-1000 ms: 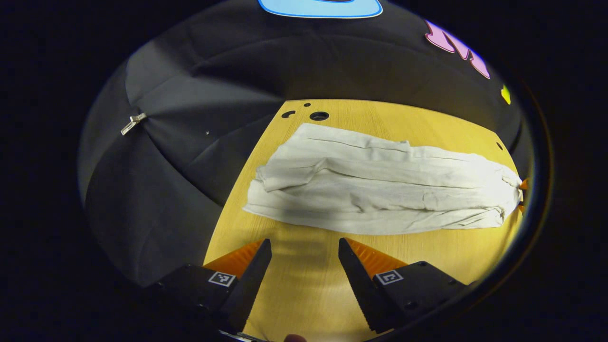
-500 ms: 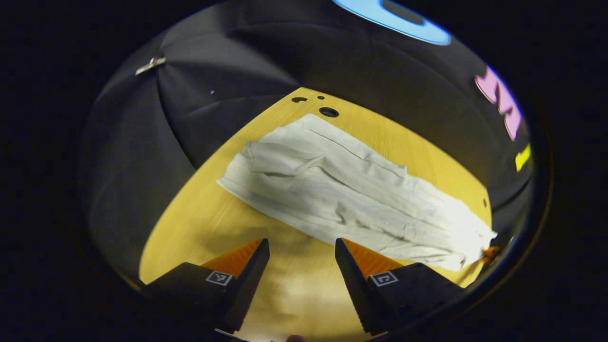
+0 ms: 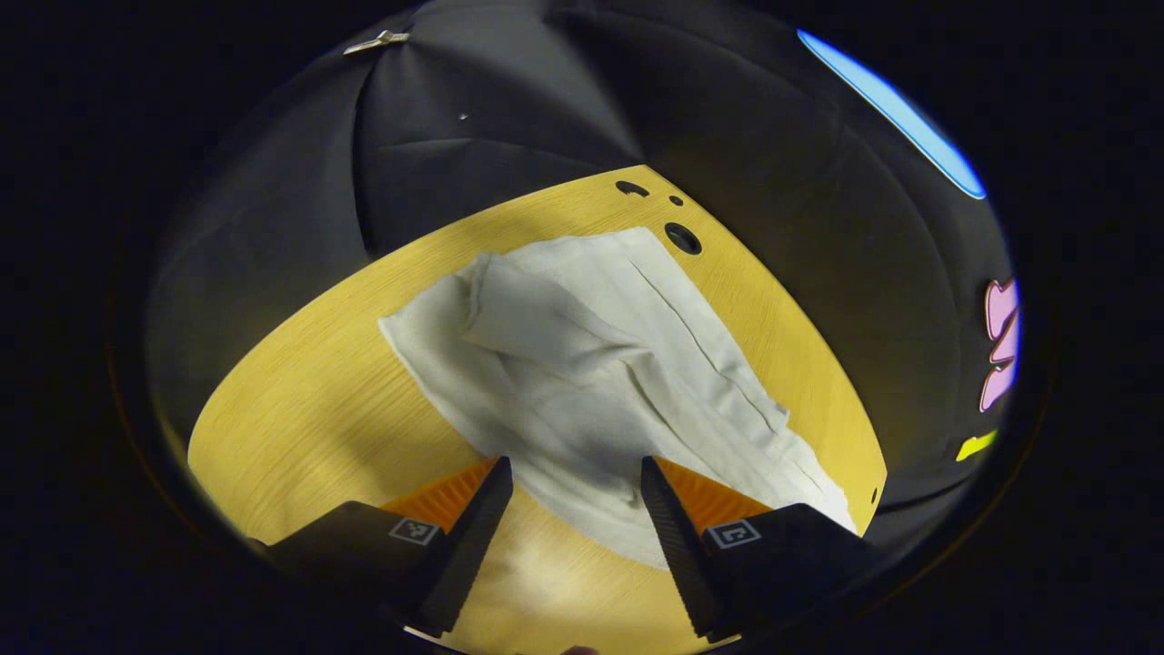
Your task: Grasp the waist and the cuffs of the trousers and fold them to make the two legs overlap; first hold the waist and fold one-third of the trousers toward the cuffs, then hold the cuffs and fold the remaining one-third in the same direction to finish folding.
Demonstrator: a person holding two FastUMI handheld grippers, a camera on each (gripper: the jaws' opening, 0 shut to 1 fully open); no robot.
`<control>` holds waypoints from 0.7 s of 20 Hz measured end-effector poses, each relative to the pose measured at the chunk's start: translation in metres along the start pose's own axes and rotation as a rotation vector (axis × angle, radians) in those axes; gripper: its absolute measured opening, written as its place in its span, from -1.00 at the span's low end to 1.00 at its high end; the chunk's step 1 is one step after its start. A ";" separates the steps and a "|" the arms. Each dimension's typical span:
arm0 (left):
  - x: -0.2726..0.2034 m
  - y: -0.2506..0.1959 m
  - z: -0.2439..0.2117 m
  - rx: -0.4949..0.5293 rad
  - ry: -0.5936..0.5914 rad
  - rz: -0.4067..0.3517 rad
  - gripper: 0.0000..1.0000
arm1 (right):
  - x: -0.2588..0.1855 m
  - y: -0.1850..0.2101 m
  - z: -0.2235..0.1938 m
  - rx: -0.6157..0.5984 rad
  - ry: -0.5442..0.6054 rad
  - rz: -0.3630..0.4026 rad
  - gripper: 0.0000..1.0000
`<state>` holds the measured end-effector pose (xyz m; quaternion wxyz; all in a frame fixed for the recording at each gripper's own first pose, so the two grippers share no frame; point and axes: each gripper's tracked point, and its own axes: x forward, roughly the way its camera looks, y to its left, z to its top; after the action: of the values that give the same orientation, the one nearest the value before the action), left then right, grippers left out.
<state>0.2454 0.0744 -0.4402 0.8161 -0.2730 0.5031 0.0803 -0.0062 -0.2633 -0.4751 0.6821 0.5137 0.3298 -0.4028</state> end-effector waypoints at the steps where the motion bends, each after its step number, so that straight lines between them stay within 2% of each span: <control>1: 0.006 0.001 0.003 0.013 -0.008 0.021 0.69 | 0.000 0.000 0.000 0.001 0.001 0.002 -0.84; 5: 0.016 -0.002 0.015 0.068 -0.024 0.077 0.72 | 0.000 0.001 0.001 0.000 0.000 0.006 -0.84; 7: 0.023 0.005 0.019 0.114 -0.027 0.141 0.65 | 0.000 0.001 0.001 -0.003 -0.001 0.009 -0.84; 9: 0.029 0.006 0.024 0.160 -0.052 0.179 -0.03 | 0.000 0.001 0.001 -0.010 -0.004 0.013 -0.84; 10: 0.033 0.002 0.027 0.146 -0.066 0.160 -0.36 | 0.000 0.001 0.001 -0.015 -0.006 0.017 -0.84; 12: 0.032 -0.002 0.025 0.073 -0.075 0.124 -0.91 | 0.000 0.001 0.001 -0.021 -0.012 0.026 -0.84; 14: 0.027 0.002 0.019 -0.024 -0.068 0.079 -0.87 | -0.003 0.002 0.003 -0.022 -0.018 0.047 -0.84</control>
<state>0.2721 0.0820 -0.4579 0.8254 -0.2599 0.4846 0.1278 -0.0051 -0.2651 -0.4710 0.6997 0.5101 0.3160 -0.3877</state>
